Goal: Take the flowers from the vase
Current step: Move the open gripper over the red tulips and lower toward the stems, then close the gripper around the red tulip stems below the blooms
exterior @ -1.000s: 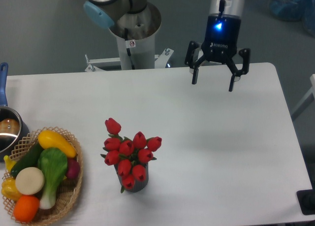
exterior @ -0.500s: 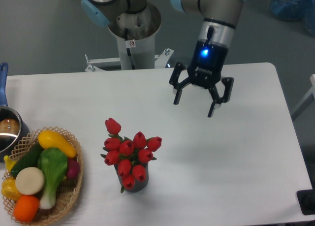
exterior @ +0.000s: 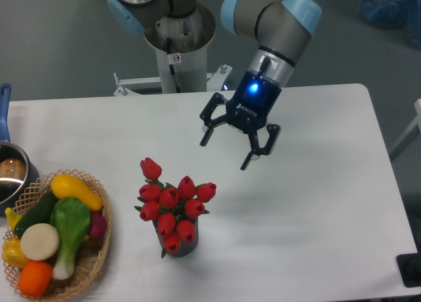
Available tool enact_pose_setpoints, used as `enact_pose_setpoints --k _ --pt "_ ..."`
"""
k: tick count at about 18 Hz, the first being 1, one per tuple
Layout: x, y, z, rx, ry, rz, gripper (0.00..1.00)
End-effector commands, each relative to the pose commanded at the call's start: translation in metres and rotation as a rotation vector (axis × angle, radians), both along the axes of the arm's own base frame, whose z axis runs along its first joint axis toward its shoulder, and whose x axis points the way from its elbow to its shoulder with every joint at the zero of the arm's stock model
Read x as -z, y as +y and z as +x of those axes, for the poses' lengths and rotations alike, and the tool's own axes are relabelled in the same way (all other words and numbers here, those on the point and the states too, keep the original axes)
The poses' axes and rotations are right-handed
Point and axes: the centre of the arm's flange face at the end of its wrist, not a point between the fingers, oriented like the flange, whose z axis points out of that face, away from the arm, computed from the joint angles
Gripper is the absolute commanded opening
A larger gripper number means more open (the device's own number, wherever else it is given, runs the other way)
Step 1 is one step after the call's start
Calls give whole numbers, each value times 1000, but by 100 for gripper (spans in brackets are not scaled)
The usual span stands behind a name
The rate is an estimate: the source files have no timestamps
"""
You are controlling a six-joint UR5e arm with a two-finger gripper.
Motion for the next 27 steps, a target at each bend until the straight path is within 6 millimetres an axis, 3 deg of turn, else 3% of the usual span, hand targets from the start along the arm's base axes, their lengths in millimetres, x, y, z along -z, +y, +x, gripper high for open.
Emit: enact_pose_setpoints --k 6,11,16,20,27 --pt "34 17 2 24 -75 -31 100" --pt "44 28 -10 37 -76 -38 100" --pt "50 52 -23 70 -51 -41 100" --pt "53 73 -16 132 12 -33 100" --pt "52 80 -9 158 34 -23 100"
